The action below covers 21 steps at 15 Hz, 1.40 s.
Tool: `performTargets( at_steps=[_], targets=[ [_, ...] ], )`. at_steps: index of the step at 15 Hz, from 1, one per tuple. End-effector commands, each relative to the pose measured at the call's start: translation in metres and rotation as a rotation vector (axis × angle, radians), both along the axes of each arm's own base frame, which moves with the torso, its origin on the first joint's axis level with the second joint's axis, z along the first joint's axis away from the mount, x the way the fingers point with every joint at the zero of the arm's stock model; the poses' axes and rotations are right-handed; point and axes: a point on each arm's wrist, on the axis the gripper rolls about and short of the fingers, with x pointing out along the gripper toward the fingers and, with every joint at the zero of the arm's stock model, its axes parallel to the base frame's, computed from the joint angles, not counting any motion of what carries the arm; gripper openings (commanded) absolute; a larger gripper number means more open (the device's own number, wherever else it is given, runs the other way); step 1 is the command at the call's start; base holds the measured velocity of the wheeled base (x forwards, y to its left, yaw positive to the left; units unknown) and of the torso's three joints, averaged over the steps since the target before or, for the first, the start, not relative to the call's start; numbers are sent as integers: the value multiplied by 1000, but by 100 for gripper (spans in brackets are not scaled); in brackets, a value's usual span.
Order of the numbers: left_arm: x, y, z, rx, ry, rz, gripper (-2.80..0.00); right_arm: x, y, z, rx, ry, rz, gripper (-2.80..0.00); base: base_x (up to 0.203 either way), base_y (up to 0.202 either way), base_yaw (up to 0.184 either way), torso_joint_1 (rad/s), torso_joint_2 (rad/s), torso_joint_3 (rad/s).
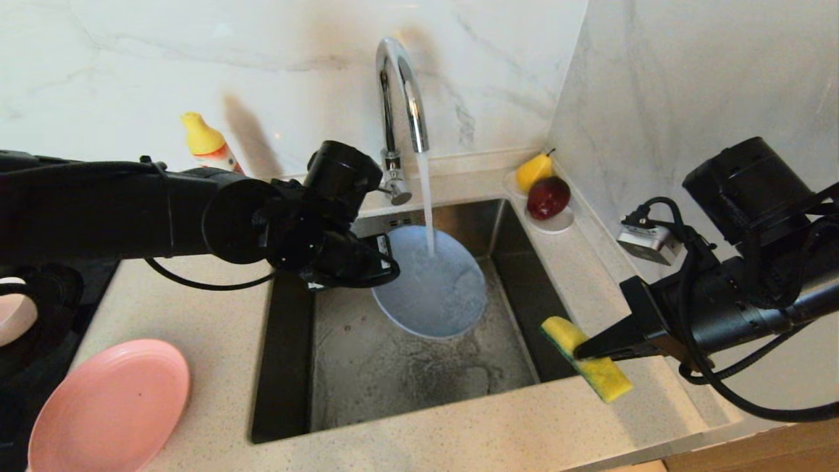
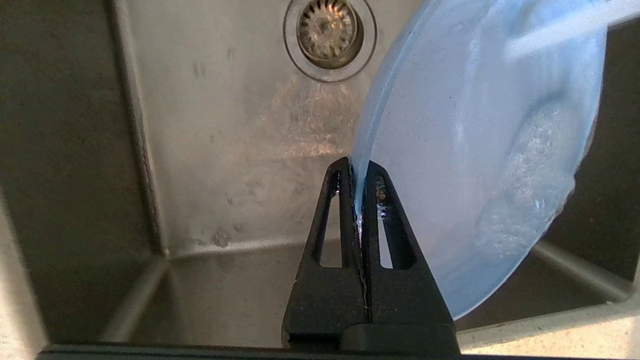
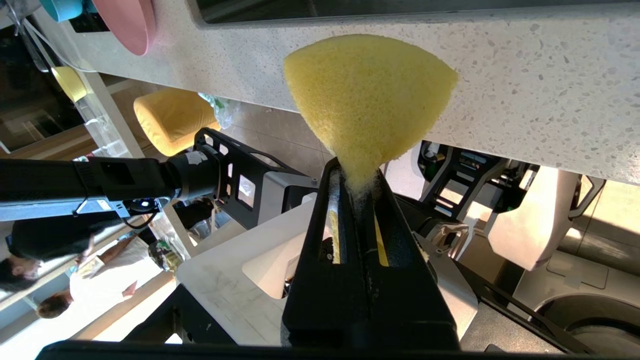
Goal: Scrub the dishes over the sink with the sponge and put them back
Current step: Wash the plate
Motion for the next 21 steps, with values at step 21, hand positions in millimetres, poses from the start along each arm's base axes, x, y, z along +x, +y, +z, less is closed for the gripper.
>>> performTargets(
  at_steps=[21],
  targets=[
    [-80, 123, 68, 206, -292, 154, -280, 3, 9, -8, 3, 11, 39, -280, 0, 0, 0, 0, 0, 0]
  ],
)
